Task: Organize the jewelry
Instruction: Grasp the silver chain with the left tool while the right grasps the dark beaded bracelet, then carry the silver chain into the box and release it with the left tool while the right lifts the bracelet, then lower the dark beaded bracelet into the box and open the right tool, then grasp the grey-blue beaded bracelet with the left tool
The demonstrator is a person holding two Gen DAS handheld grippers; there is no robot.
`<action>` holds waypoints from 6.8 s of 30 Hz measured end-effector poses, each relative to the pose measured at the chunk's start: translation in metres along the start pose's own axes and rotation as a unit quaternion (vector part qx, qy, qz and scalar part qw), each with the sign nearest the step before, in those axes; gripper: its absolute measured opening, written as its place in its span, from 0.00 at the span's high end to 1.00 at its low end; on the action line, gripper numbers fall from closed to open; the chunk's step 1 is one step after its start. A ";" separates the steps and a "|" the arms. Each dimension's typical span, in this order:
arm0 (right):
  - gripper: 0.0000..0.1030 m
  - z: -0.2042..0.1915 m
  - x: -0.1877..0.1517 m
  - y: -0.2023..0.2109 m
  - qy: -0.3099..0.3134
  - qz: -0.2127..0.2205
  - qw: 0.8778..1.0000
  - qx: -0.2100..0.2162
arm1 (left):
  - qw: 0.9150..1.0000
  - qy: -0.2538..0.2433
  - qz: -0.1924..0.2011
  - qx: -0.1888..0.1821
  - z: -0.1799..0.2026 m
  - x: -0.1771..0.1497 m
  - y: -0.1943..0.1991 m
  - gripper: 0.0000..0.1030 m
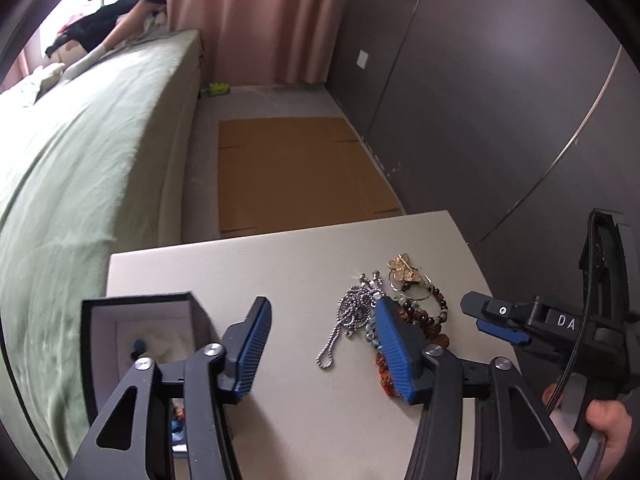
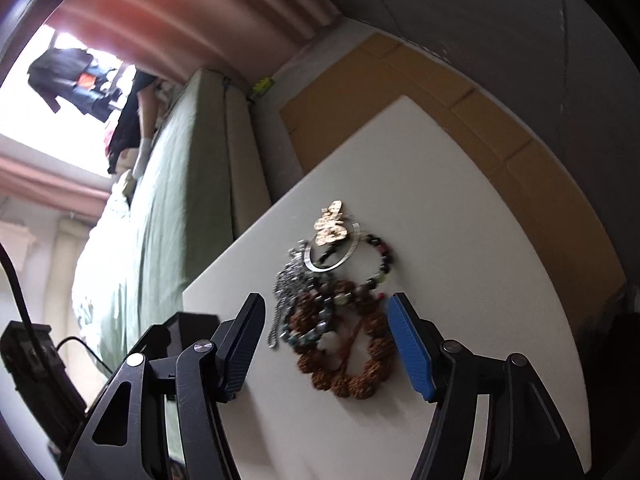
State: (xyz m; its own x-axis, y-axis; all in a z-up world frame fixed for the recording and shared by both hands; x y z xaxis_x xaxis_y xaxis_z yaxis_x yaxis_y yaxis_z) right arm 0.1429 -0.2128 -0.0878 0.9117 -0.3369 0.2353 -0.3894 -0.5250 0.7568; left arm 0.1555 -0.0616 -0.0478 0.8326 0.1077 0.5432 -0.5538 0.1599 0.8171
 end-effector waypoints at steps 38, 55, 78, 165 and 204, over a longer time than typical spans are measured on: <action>0.90 0.039 0.014 -0.013 -0.087 -0.008 0.996 0.032 | 0.989 -0.079 -0.116 0.052 0.066 0.010 -0.125 0.54; 0.90 0.017 0.011 0.006 -0.054 0.000 0.993 0.105 | 0.998 -0.005 -0.057 0.016 -0.002 0.029 -0.039 0.85; 0.90 -0.062 -0.015 0.028 0.064 0.020 0.977 0.203 | 0.990 -0.044 0.113 0.077 -0.005 0.065 0.176 0.85; 0.50 -0.190 -0.090 -0.065 0.222 -0.007 0.968 0.113 | 0.953 0.280 0.112 -0.016 -0.223 -0.060 0.101 0.46; 0.44 -0.008 -0.005 0.027 0.009 0.011 0.999 0.032 | 0.997 0.068 -0.014 -0.038 -0.002 -0.013 -0.009 0.47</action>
State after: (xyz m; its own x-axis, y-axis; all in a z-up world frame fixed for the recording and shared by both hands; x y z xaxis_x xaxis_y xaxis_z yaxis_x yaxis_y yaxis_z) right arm 0.1289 -0.2190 -0.0633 0.9048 -0.3352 0.2627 -0.4164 -0.5673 0.7105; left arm 0.1496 -0.0624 -0.0628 0.8425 0.2332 0.4856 -0.5337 0.2388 0.8113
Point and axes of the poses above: each gripper's, at about its wrist camera, not at the fingertips, and y roughly against the way its jaws point, z to its right, x to its top, the point moved 1 cm from there along -y, roughly the way its jaws point
